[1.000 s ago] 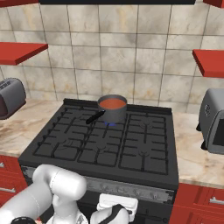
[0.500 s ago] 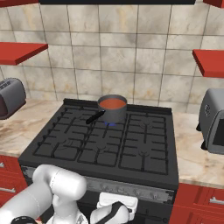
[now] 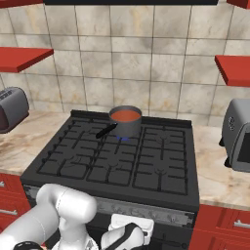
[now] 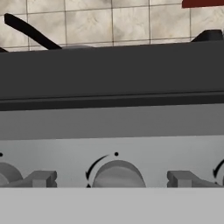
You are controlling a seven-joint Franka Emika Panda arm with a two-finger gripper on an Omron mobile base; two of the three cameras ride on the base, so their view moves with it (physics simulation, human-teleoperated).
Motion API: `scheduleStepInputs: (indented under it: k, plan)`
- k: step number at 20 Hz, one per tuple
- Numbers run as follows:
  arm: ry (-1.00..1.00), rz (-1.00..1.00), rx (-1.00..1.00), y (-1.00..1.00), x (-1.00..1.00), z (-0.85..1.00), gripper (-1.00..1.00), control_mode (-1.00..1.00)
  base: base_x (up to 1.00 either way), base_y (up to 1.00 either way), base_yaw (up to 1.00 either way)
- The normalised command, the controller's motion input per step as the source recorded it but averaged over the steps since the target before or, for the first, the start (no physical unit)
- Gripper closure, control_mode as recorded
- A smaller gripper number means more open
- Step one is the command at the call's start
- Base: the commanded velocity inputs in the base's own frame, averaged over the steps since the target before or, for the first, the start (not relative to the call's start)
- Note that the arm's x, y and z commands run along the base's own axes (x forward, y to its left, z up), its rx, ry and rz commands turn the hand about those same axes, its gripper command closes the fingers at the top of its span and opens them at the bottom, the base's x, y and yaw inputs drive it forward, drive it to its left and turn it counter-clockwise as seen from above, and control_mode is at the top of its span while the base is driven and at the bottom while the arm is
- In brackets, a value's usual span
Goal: Wait until the marinara sauce is simmered to a deep red color and then turn off the stove.
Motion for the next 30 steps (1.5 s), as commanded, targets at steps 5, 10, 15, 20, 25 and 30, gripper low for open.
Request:
scheduleStepInputs:
  k: [5,10,15,20,25,30]
  plan:
    - [0.01,0.0,0.0,0.0,0.03,-0.04,-1.0,-1.0,0.0,0.0,0.0]
    - [0.01,0.0,0.0,0.0,0.08,-0.04,-1.0,-1.0,0.0,0.0,0.0]
    - [0.0,0.0,0.0,0.0,0.07,-0.06,-1.0,-1.0,0.0,0.0,0.0]
    - [0.0,0.0,0.0,0.0,0.04,-0.1,-1.0,-1.0,0.0,0.0,0.0]
    - [0.0,0.0,0.0,0.0,0.02,-0.03,-1.0,-1.0,0.0,0.0,0.0]
    - [0.0,0.0,0.0,0.0,0.0,0.0,-1.0,-1.0,0.0,0.0,0.0]
